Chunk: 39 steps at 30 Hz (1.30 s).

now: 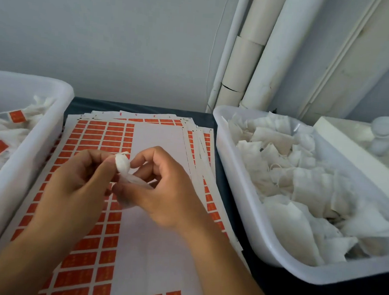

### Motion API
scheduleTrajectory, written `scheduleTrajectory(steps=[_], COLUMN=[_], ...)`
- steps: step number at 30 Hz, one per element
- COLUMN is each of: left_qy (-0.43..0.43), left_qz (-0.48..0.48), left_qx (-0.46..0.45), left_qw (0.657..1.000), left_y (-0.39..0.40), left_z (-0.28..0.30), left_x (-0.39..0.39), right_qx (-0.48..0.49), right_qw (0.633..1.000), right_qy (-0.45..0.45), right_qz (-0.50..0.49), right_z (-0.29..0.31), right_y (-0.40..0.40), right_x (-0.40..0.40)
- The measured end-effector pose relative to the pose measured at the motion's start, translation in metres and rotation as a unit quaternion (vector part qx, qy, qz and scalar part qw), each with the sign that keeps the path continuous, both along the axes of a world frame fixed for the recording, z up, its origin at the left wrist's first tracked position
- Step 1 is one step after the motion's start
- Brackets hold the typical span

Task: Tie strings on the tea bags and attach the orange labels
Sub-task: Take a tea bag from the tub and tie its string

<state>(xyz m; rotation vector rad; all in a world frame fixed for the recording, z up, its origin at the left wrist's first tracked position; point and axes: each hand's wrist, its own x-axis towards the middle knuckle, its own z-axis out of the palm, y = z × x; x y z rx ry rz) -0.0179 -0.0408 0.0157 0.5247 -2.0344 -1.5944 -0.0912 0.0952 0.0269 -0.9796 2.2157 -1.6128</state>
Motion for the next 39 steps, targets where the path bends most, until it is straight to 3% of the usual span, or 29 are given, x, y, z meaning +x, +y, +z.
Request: scheduleTrajectory(steps=[8,12,23,28,36,39], left_qy=[-0.005,-0.003,0.024,0.031,-0.012,-0.037], left_qz=[0.008,0.017,-0.012,0.013,0.011,-0.023], left_qx=[-0.032,-0.026,0.243,0.206,0.196,0.157], left_qw=[0.999,1.0,0.97,0.978,0.981,0.987], left_y=[0.003,-0.003,-0.007,-0.009,-0.008,-0.009], left_z=[0.005,0.005,0.007,0.005,0.006,0.008], left_x=[0.002,0.0,0.002,0.0,-0.001,0.0], right_qx=[0.002,0.007,-0.006,0.016,0.003,0.008], right_qw=[0.996,0.996,0.999,1.0,0.999,0.999], right_qy=[0.085,0.082,-0.037,-0.008,-0.032,-0.037], right_qz=[-0.017,-0.034,0.004,-0.009,-0.004,0.009], right_z=[-0.003,-0.005,-0.008,-0.009,-0.01,-0.008], right_y=[0.001,-0.001,-0.001,-0.003,-0.001,0.0], right_x=[-0.003,-0.003,-0.008,-0.006,-0.006,-0.006])
